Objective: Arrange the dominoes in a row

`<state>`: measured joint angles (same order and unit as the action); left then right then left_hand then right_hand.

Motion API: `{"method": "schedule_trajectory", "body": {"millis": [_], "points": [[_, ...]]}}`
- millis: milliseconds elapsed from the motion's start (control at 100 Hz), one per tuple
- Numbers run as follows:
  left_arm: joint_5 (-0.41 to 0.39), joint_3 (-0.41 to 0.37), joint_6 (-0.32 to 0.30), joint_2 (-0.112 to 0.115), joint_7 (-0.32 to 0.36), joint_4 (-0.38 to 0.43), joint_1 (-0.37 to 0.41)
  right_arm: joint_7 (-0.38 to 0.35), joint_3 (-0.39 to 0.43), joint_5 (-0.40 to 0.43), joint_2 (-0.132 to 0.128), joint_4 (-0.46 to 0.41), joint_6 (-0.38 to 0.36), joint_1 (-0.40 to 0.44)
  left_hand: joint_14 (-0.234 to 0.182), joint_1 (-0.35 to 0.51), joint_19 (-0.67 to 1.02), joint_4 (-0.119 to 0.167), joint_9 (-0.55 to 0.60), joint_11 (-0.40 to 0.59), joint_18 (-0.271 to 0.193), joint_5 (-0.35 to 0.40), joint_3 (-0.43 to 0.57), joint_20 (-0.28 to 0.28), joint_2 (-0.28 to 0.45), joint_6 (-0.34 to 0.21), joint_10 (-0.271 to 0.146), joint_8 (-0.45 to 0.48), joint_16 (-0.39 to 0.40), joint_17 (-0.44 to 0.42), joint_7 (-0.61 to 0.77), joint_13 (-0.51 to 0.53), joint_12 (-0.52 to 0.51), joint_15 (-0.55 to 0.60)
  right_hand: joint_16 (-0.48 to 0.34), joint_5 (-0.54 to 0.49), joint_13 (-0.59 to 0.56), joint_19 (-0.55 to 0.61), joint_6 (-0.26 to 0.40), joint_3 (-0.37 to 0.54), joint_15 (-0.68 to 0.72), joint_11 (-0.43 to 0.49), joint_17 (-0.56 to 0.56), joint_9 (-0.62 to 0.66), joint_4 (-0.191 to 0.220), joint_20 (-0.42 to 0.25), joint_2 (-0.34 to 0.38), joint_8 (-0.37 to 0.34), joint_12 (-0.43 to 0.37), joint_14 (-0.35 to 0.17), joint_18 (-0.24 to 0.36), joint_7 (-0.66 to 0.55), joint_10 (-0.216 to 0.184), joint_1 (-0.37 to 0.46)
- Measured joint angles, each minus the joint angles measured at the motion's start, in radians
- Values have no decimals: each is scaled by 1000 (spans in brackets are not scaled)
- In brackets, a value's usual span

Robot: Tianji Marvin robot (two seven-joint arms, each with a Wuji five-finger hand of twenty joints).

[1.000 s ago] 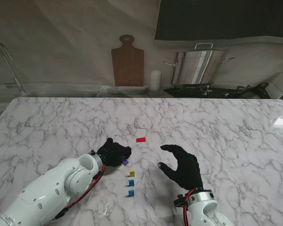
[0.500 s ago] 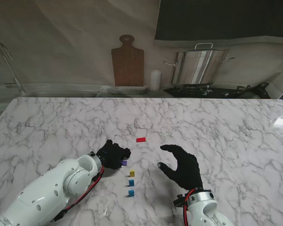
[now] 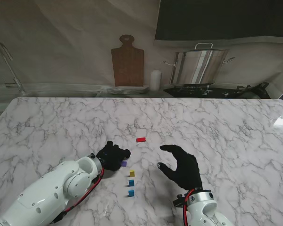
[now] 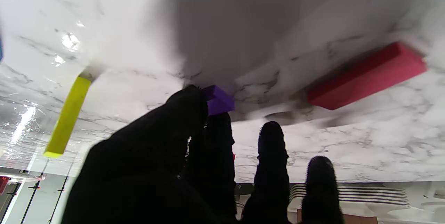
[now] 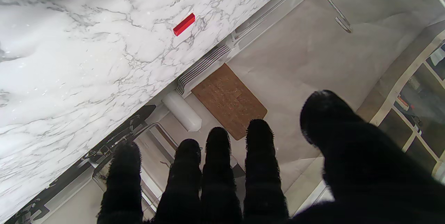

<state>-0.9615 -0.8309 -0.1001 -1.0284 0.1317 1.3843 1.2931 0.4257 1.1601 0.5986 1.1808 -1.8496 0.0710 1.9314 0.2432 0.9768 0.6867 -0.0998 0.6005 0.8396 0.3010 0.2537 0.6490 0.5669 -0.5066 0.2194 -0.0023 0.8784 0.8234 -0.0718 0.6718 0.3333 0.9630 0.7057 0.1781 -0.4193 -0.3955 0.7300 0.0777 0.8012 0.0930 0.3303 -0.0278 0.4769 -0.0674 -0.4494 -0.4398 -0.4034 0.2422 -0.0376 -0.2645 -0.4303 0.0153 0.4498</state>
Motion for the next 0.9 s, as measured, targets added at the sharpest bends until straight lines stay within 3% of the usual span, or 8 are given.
{"method": "schedule_trajectory", "body": {"millis": [70,300,360,420,520,740,900], "points": [[-7,0,3,0,-3,1,0,0,0,0,0,0,0,0,0,0,14,-25,0,40,1,24,-6,0,0,0,2,0,48,2,0,17,0,48,0,0,0,0,0,0,0,0,0,0,0,0,0,0,0,0,0,0,0,0],[-15,2,6,0,-21,-1,0,0,0,-1,0,1,-2,0,-3,0,40,-45,7,142,12,68,-23,0,-25,-9,4,-12,105,13,15,41,56,109,0,0,0,0,0,0,0,0,0,0,0,0,0,0,0,0,0,0,0,0],[-15,2,5,0,-24,-1,-1,0,0,-1,0,1,-3,0,-3,0,45,-53,38,250,13,98,-32,0,-35,-26,4,-8,116,14,60,41,115,116,0,0,0,0,0,0,0,0,0,0,0,0,0,0,0,0,0,0,0,0],[-15,2,4,0,-25,-2,-1,1,0,-1,0,1,-3,0,-3,6,49,-53,101,323,16,139,-28,0,-32,-62,-40,14,120,14,104,54,122,119,0,0,0,0,0,0,0,0,0,0,0,0,0,0,0,0,0,0,0,0],[-15,0,2,0,-25,-1,2,2,0,-1,0,1,-4,0,-3,9,50,-50,123,337,22,158,-18,0,-32,-110,-71,42,130,14,168,54,123,126,0,0,0,0,0,0,0,0,0,0,0,0,0,0,0,0,0,0,0,0],[-20,-6,6,0,-25,4,10,3,0,-1,1,2,-6,0,-3,9,51,-46,125,355,25,188,-16,0,-22,-171,-85,49,140,14,242,54,134,127,0,-2,0,0,0,0,0,0,0,0,0,0,0,0,0,0,0,0,1,0],[-21,-12,22,0,-25,10,17,4,1,-2,1,2,-6,-1,2,35,51,-34,125,317,25,207,-136,0,30,-215,-87,-1,140,12,264,50,158,119,0,-2,0,0,0,0,0,0,0,0,0,0,0,0,1,0,0,0,8,0]]}}
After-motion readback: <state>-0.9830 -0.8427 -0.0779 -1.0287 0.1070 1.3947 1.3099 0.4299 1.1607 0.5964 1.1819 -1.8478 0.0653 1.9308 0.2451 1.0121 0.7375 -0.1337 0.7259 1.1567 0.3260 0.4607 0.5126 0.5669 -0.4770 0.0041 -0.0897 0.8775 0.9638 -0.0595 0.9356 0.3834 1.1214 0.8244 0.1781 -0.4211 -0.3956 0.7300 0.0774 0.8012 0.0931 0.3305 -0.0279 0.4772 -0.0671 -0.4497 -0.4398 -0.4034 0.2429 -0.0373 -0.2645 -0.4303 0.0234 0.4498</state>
